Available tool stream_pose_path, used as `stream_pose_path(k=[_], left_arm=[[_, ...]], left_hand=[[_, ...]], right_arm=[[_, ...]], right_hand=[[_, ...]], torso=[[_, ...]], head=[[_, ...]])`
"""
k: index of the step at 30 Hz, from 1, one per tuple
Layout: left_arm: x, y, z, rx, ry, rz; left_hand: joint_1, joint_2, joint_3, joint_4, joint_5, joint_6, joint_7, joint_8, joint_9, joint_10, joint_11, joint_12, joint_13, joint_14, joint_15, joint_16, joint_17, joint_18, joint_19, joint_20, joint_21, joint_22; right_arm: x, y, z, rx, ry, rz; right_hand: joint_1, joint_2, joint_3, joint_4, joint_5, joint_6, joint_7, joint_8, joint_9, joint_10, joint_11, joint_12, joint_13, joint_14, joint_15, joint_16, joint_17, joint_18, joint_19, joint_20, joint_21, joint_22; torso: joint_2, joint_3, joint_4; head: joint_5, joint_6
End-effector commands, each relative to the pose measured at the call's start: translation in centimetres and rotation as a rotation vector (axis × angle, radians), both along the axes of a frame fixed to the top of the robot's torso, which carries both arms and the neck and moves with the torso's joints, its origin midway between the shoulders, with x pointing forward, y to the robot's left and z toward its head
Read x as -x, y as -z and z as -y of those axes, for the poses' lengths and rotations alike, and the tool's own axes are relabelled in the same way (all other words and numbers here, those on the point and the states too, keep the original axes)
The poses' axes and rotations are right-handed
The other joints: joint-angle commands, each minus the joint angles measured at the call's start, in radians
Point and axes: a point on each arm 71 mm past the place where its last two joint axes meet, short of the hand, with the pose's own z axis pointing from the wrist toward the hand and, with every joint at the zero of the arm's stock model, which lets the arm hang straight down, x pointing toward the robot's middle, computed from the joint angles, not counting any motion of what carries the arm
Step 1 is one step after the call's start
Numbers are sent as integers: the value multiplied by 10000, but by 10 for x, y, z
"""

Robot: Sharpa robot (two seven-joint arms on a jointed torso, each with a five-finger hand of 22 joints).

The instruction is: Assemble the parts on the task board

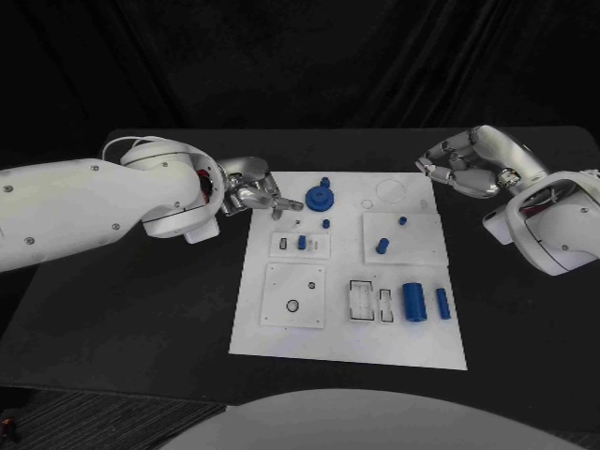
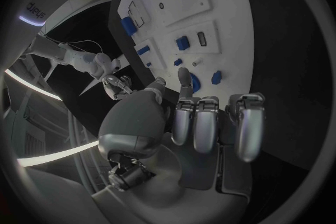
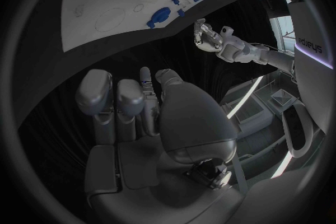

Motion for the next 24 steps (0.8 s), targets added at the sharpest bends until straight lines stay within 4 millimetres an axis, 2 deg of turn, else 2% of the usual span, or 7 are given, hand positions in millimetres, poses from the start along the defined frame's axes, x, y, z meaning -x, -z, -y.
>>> stream_pose_path(k=[1, 5, 10, 13, 17, 24], left_arm=[[-6, -16, -3, 311, -165, 910], [-17, -25, -8, 173, -321, 1112], [-34, -25, -13, -173, -465, 1004], [-40, -23, -15, -347, -505, 869], [-51, -13, -17, -720, -546, 456], [-61, -1, -15, -998, -582, 101]], left_hand=[[132, 7, -130, 33, 50, -140, -31, 182, 370, 1026, -96, 27, 2630, 1039, -80, 26, 2635, -145, 928, -67, 189, 2547], [188, 3, -203, 60, 64, -212, -34, 220, 498, 1026, -101, 27, 2630, 1039, -88, 26, 2635, -187, 1005, -83, 354, 2603], [197, 18, -261, 118, 32, -339, -5, 162, 531, 1026, -80, 27, 2630, 1039, -75, 26, 2635, -178, 989, -78, 320, 2591], [207, 21, -284, 138, 22, -387, 8, 127, 529, 1026, -69, 27, 2630, 1039, -66, 26, 2635, -173, 979, -73, 297, 2583], [224, 55, -337, 205, -29, -441, 40, 22, 473, 1026, -40, 27, 2630, 1039, -37, 26, 2635, -165, 964, -52, 268, 2574], [212, 76, -418, 294, -72, -431, 68, -81, 390, 1026, -11, 27, 2630, 1039, -9, 26, 2635, -157, 948, -27, 236, 2563]], right_arm=[[1, 0, 2, 9, 182, -46], [3, 0, 1, -16, 152, -44], [3, 0, -1, -4, 96, -108], [3, 1, -1, 10, 79, -138], [2, 1, -1, 36, 57, -183], [2, 1, -3, 44, -25, -187]], right_hand=[[89, 44, 49, 23, 30, 60, 23, -33, 16, -11, -37, -200, -1327, 121, -66, 23, -24, -76, -51, -6, 3, 313], [41, 66, 108, 89, -48, 91, 11, -26, 24, 17, -48, -274, -1386, 104, -70, -53, -136, -57, -63, 1, -114, 285], [-14, 66, 154, 152, -130, 117, -4, -26, 30, 114, -60, -240, -1332, 87, -71, -198, -359, -84, -3, -1, 43, 362], [-12, 67, 161, 152, -131, 120, -7, -26, 30, 126, -62, -223, -1310, 90, -74, -193, -355, -84, 0, -2, 46, 364], [17, 54, 196, 132, -118, 123, -17, -29, 32, 141, -73, -237, -1318, 91, -87, -196, -366, -78, 2, -9, 27, 363], [37, 41, 218, 116, -102, 120, -19, -33, 32, 151, -77, -233, -1308, 99, -93, -161, -323, -82, 11, -14, 58, 379]], torso=[[-6, 1, 4], [0, 0, 6], [7, -4, 4], [12, -10, 11], [25, 7, -13], [55, -18, -22]], head=[[20, 3], [62, 3], [68, 3], [39, 3], [84, 3], [108, 3]])
